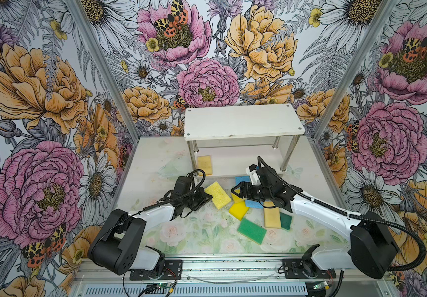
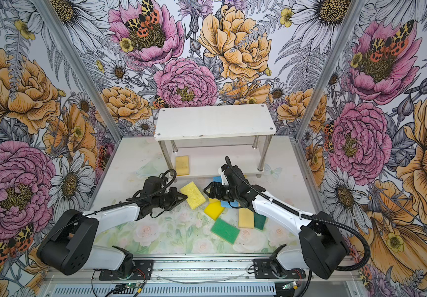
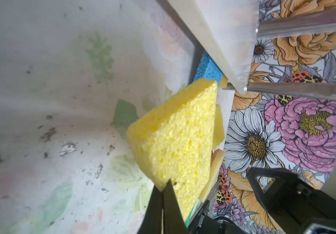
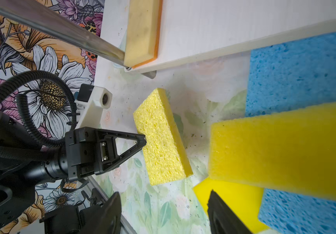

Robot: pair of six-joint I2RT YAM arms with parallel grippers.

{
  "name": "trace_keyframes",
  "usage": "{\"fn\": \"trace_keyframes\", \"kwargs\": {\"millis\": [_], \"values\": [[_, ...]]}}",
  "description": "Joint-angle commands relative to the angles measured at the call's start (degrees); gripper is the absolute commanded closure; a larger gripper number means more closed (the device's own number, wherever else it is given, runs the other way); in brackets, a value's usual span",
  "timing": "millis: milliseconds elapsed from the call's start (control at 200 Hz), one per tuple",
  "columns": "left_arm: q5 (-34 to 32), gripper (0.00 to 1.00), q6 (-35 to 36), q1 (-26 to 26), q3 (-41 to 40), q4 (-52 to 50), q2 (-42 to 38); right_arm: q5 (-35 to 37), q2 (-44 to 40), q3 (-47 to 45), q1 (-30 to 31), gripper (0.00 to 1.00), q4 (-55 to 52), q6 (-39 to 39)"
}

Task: Arrange cleaning sponges on a shelf
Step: Place the cleaning sponge at the shelf.

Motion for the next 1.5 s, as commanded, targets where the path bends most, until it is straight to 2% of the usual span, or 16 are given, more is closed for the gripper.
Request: {"fn": "trace_keyframes", "kwargs": {"millis": [0,90,300,750,840,1166,1456,1471,1496], "values": [[4.5,1.0,8.3,0.5,3.6,-7.6,-2.6,-3.7,0.7,2.4,0.5,0.32,-0.1,-1.2],[5.6,1.0,10.8,0.8,5.0,-10.9,-4.1,-3.4,1.0,2.6,0.8,0.34,-1.3,-1.4],[9.7,1.0,12.8,1.9,6.1,-11.7,-5.3,-3.4,1.5,2.0,1.5,0.43,-2.9,-2.3],[11.2,1.0,11.1,1.9,6.8,-10.8,-6.8,-3.5,3.6,3.3,3.6,0.56,-3.1,-2.6],[11.3,1.0,10.9,1.8,6.9,-10.8,-7.0,-3.6,4.1,3.7,4.0,0.61,-3.1,-2.7],[11.3,1.0,10.6,1.8,7.0,-10.8,-7.2,-3.2,4.2,4.2,5.0,0.87,-3.1,-2.8],[11.5,1.0,10.4,1.7,6.6,-10.6,-7.4,-1.6,3.8,4.0,5.8,1.0,-3.1,-2.4],[11.6,0.98,10.4,1.8,6.5,-10.6,-7.5,-1.5,3.7,3.9,5.8,1.0,-3.1,-2.3],[11.6,0.87,10.3,1.9,6.5,-10.5,-7.6,-1.1,3.4,3.9,5.8,1.0,-3.1,-2.3]]}}
